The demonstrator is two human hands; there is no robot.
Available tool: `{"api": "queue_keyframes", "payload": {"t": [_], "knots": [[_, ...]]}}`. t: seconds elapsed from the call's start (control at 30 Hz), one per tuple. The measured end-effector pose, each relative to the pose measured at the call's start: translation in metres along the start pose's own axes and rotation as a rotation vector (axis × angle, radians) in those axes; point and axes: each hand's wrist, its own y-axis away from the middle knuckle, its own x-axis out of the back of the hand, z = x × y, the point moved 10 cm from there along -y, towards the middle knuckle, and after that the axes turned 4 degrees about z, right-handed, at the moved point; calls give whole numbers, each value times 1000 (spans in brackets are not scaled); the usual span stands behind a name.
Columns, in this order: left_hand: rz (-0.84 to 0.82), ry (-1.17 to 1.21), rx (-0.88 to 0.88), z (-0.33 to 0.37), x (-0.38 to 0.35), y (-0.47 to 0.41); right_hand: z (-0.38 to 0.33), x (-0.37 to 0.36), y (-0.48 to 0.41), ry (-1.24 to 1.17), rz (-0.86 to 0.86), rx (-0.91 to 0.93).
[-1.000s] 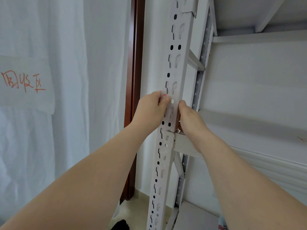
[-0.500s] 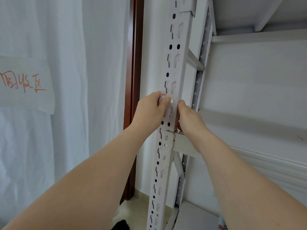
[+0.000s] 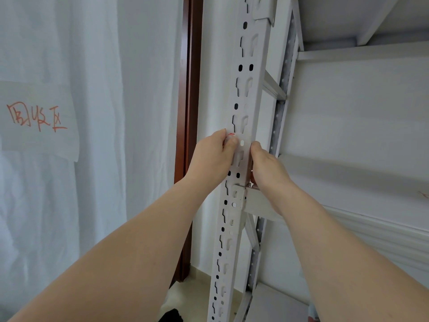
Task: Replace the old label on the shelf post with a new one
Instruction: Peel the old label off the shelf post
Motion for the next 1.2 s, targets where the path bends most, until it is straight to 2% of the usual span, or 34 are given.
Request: {"api": "queue_keyframes", "payload": {"t": [0.4, 0.73, 1.07, 1.2], "knots": [[41, -45, 29, -2, -2, -1, 1, 1, 0, -10, 13, 0], [37, 39, 55, -2, -1, 2, 1, -1, -2, 13, 1, 2], [71, -60, 71, 1, 0, 2, -1, 0, -1, 22, 5, 18], [67, -26, 72, 1, 0, 4, -1, 0, -2, 16, 9, 15]]}}
